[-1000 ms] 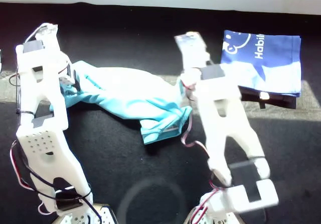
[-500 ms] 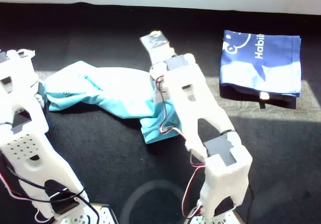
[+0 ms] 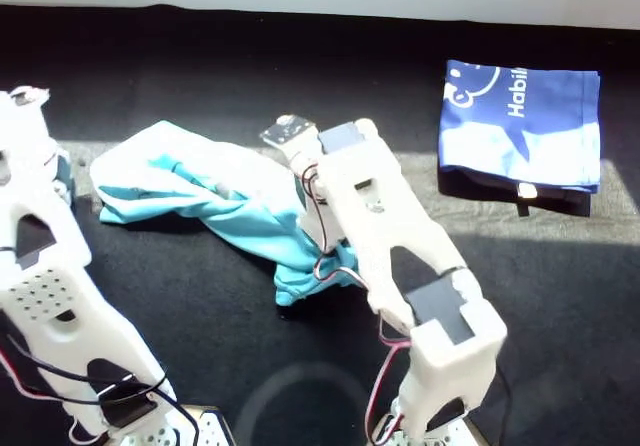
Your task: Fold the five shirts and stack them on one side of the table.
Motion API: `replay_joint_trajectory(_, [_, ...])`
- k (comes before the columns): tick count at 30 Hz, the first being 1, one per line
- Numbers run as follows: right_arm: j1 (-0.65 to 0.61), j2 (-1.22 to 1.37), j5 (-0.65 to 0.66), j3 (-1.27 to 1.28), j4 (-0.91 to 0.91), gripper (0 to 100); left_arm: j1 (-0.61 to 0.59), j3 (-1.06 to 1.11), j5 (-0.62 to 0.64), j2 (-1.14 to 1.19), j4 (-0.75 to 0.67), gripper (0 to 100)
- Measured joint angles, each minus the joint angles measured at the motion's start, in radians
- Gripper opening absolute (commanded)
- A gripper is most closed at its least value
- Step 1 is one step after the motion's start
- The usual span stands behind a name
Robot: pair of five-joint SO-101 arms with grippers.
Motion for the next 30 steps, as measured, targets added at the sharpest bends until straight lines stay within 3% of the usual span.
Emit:
replay_joint_trajectory(10, [-0.002, -0.341, 0.058, 0.034, 0.170, 0.7, 0.265, -0.216, 0.183, 0.000, 0.003, 1])
replay_joint_trajectory(18, [-0.055, -0.535, 0.058, 0.410, 0.091, 0.7, 0.454, -0.227, 0.236, 0.055, -0.106, 1])
replay_joint_trajectory(22, [-0.068, -0.646, 0.058, 0.591, 0.026, 2.3, 0.489, -0.224, 0.236, 0.158, -0.153, 1])
replay_joint_trajectory(27, [-0.068, -0.781, 0.058, 0.654, 0.046, 19.6, 0.486, -0.224, 0.238, 0.247, -0.170, 1])
replay_joint_trajectory(30, [-0.068, -0.862, 0.058, 0.655, 0.069, 21.2, 0.477, -0.224, 0.236, 0.279, -0.146, 1])
